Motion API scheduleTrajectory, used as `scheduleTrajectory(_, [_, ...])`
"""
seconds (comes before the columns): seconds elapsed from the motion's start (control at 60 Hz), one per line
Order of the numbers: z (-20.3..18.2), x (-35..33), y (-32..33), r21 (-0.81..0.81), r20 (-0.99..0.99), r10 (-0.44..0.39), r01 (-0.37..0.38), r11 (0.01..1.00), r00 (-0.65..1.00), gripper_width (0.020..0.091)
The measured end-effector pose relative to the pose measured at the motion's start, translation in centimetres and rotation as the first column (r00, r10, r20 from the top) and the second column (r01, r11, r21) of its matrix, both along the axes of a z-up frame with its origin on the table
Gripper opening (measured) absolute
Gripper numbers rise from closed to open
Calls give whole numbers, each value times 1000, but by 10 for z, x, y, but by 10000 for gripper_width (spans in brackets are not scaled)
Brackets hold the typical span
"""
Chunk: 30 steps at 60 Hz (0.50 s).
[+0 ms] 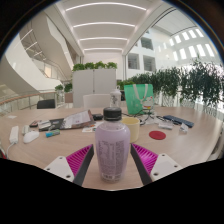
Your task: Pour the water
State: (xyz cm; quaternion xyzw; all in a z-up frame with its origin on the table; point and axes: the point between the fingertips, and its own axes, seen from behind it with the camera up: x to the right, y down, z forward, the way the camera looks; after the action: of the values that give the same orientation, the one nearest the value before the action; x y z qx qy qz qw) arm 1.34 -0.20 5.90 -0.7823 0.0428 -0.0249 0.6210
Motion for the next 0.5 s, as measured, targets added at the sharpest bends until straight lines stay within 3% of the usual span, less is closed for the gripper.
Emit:
scheduleTrajectory(0.033, [-5, -6, 13, -8, 4, 24, -24, 1000, 1000, 739])
scheduleTrajectory(0.067, [-11, -7, 17, -31, 23, 34, -33, 999, 999, 550])
scheduleTrajectory(0.25, [-12, -11, 25, -21, 60, 61, -60, 998, 996, 491])
scheduleTrajectory(0.35, [-16, -13, 27, -54, 30, 69, -68, 996, 997, 411])
scheduleTrajectory(0.5, [3, -76, 33, -133, -108, 213, -226, 965, 971, 371])
